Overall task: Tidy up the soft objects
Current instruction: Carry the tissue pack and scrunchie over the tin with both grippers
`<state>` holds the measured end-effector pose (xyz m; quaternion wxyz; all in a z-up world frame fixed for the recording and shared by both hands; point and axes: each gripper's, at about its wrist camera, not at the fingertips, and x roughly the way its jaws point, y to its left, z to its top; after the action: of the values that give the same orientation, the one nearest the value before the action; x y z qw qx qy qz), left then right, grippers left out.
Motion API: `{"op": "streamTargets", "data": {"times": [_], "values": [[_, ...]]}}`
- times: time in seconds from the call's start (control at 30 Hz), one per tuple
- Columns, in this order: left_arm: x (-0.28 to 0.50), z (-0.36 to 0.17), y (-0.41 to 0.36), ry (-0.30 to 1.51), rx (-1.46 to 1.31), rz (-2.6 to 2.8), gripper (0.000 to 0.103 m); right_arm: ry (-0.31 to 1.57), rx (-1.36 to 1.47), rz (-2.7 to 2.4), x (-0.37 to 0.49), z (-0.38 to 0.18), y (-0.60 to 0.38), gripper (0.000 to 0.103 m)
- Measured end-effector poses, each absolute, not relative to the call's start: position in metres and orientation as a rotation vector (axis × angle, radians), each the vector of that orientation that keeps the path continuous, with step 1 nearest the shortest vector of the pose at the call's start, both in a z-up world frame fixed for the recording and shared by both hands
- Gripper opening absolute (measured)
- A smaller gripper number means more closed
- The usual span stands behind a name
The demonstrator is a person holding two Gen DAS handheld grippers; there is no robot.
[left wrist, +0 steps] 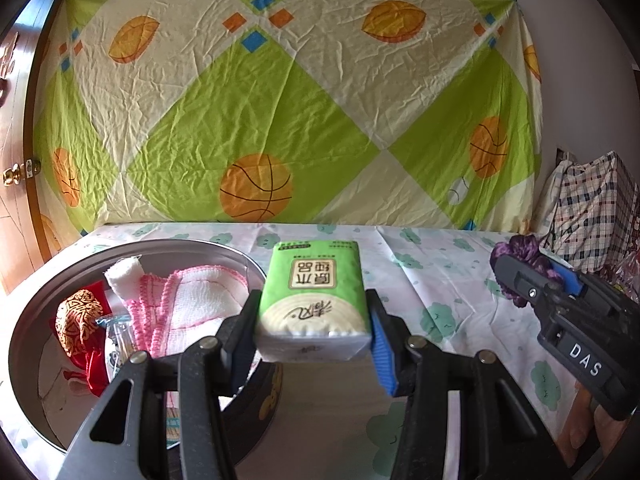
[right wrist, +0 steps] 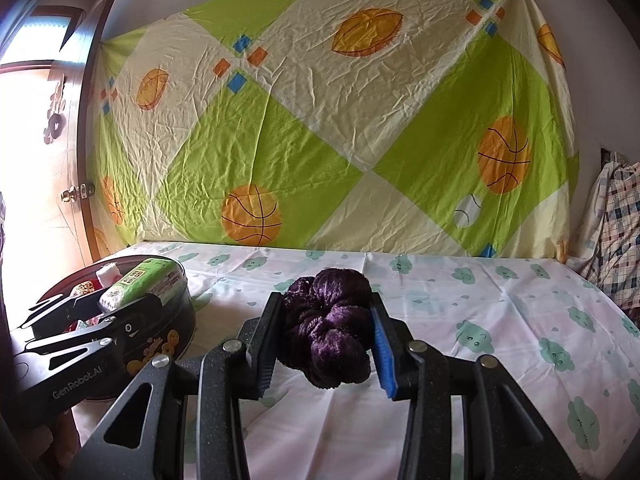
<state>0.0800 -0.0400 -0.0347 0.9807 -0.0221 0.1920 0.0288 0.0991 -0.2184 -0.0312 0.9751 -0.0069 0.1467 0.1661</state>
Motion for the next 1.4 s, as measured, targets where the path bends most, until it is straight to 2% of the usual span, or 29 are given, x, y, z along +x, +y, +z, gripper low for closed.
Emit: {"op": "streamTargets", "data": {"times": [1.4], "values": [[0.057, -0.030, -0.004, 0.330, -0.071, 0.121, 0.049, 0.304, 0.011, 0.440, 0.086, -0.031, -0.177, 0.044]]}}
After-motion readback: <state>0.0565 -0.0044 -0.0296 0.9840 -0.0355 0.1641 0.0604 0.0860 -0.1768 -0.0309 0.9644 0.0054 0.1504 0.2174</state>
